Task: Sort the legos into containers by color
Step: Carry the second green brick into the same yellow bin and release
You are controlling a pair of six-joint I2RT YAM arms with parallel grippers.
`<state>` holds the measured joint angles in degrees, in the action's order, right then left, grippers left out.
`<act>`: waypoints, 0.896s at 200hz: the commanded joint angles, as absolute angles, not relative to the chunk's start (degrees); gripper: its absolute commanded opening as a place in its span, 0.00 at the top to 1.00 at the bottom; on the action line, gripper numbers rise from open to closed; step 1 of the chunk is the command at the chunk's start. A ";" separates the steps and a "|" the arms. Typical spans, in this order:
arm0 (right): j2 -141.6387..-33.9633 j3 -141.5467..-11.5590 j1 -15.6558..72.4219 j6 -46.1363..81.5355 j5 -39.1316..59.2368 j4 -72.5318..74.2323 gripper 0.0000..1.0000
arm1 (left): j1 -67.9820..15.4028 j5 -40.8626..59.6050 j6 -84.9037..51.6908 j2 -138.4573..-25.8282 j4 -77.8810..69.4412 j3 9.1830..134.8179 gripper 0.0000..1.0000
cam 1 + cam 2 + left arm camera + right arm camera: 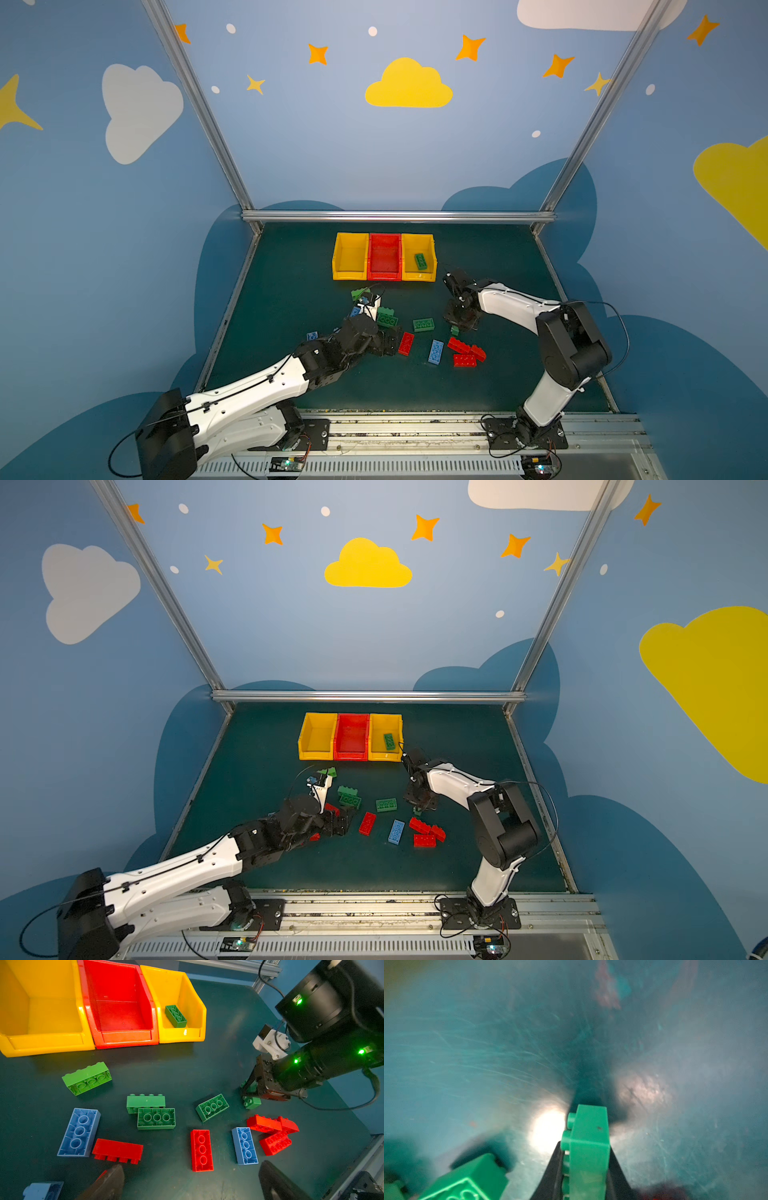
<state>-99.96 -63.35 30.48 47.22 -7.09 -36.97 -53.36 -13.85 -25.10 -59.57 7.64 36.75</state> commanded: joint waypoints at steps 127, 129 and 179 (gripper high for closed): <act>-135.64 -126.95 30.89 21.39 -2.36 -45.25 0.82 | -47.22 -14.91 -22.94 -67.01 12.32 45.12 0.00; -136.32 -127.82 30.86 21.23 -2.44 -45.39 0.82 | -47.18 -15.00 -22.94 -67.05 12.42 45.25 0.00; -141.63 -137.90 30.37 19.15 -2.28 -46.97 0.34 | -46.41 -15.61 -22.86 -68.04 13.91 46.78 0.00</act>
